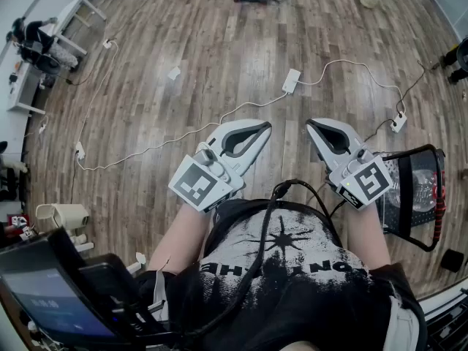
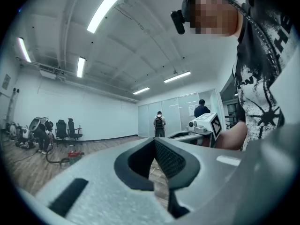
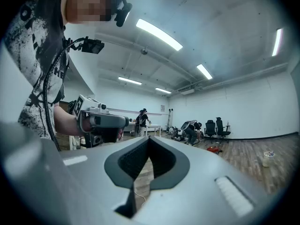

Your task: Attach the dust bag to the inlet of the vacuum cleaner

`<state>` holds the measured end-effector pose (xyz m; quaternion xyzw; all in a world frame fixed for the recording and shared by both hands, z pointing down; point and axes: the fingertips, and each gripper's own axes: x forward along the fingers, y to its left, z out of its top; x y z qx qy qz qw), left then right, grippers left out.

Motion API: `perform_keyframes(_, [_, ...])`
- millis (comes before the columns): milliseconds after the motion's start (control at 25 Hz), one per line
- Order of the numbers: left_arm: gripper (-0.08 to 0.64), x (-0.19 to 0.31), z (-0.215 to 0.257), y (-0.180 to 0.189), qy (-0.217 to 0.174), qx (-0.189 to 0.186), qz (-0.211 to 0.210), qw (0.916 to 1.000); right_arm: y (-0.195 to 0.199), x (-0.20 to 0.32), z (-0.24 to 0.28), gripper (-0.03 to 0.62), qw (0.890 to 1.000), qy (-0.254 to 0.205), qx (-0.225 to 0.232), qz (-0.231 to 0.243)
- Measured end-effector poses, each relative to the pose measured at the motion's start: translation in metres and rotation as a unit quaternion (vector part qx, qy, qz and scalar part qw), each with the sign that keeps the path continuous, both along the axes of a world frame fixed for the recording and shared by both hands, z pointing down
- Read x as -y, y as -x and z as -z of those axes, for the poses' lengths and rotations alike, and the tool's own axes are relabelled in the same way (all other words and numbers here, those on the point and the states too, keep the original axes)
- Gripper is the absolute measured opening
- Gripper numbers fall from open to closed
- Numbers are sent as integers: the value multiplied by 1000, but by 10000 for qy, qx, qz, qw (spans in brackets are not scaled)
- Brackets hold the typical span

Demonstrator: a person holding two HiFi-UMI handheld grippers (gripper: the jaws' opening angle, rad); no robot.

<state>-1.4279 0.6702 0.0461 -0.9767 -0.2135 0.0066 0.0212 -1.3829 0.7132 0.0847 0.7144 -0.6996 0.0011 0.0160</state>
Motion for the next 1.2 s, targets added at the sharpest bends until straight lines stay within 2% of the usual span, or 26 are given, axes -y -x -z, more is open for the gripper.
perform_keyframes(200, [0, -6, 5, -1, -26, -47, -56, 10000, -1, -1, 5, 3, 10000, -13, 2, 25])
perform_keyframes(520, [0, -11, -9, 6, -64, 198, -61, 9998, 5, -8, 4, 5, 9997, -176, 171, 21])
perform_keyframes(640, [0, -15, -6, 3, -35, 83, -105, 9999, 6, -10, -1, 6, 9999, -85, 91, 12])
perform_keyframes(720, [0, -18, -12, 1, -56, 220, -136, 9997, 6, -12, -3, 5, 10000, -52, 62, -2])
perform_keyframes(1080, [0, -34, -19, -11, -11, 249, -273, 9993, -5, -35, -6, 6, 9997, -102, 35, -219])
perform_keyframes(1200, [0, -36, -22, -18, 3, 430, -299, 9986, -13, -41, -7, 5, 9994, -43, 46, -331])
